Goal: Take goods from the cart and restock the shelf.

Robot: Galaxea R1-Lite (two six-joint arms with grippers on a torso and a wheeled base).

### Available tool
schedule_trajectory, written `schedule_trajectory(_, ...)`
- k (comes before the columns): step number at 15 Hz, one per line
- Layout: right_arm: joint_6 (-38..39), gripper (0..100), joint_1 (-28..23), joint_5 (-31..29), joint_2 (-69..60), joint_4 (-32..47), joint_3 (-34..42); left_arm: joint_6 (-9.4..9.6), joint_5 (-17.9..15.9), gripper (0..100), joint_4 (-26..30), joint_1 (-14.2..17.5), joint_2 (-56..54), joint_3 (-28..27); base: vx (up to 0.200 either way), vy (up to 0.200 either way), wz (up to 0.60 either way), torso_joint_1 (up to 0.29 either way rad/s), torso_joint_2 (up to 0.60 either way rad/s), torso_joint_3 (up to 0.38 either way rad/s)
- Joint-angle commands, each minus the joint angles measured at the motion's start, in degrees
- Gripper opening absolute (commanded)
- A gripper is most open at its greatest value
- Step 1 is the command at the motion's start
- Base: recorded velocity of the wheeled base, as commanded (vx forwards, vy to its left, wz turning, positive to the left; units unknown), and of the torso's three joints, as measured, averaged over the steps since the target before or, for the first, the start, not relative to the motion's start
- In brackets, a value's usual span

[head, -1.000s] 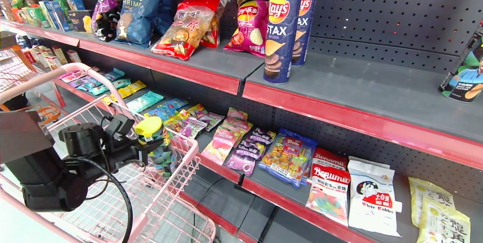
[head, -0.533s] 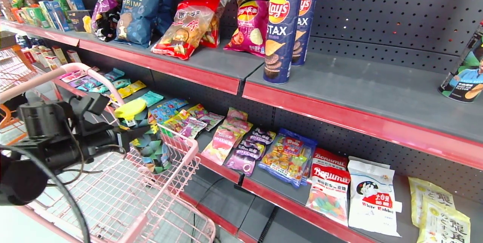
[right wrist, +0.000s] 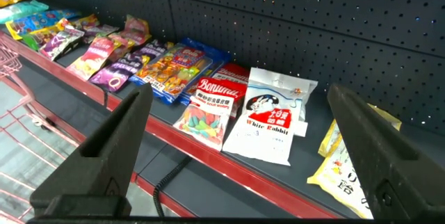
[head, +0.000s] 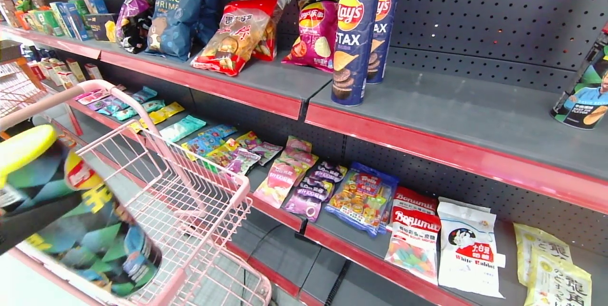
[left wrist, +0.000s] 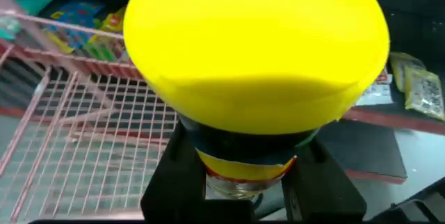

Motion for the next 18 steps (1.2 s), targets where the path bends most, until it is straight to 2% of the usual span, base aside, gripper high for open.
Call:
schedule_trajectory(1, 0.0, 100, 0.0, 0.0, 0.0, 0.0, 0.0, -0.16, 8.6, 0, 9.2, 1.1, -19.3, 0.2, 0.0, 0.0, 0.0, 0.056, -0.18, -0.105)
schedule_trajectory(3, 0.0, 100, 0.0, 0.0, 0.0, 0.0, 0.0, -0.07, 12.7, 0, 9.2, 1.1, -21.5, 0.7, 0.0, 0.0, 0.0, 0.117, -0.38, -0.237)
schedule_trajectory(7, 0.0, 100, 0.0, 0.0, 0.0, 0.0, 0.0, 0.1, 13.3, 0, 9.0, 1.2, -22.0, 0.3, 0.0, 0.0, 0.0, 0.187, -0.52, -0.337)
schedule_trajectory(8, 0.1, 100, 0.0, 0.0, 0.0, 0.0, -0.1, 0.36, 14.6, 0, 9.0, 1.2, -23.0, 0.5, 0.0, 0.0, 0.0, 0.212, -0.56, -0.359)
schedule_trajectory(15, 1.0, 100, 0.0, 0.0, 0.0, 0.0, -0.1, 0.36, 15.0, 0, 9.0, 1.2, -25.7, 2.1, 0.0, 0.0, 0.0, 0.207, -0.52, -0.307)
schedule_trajectory(18, 1.3, 100, 0.0, 0.1, 0.0, 0.0, 0.0, 0.45, 14.9, 0, 9.0, 1.2, -25.7, 2.0, 0.0, 0.0, -0.6, 0.02, -0.04, -0.035)
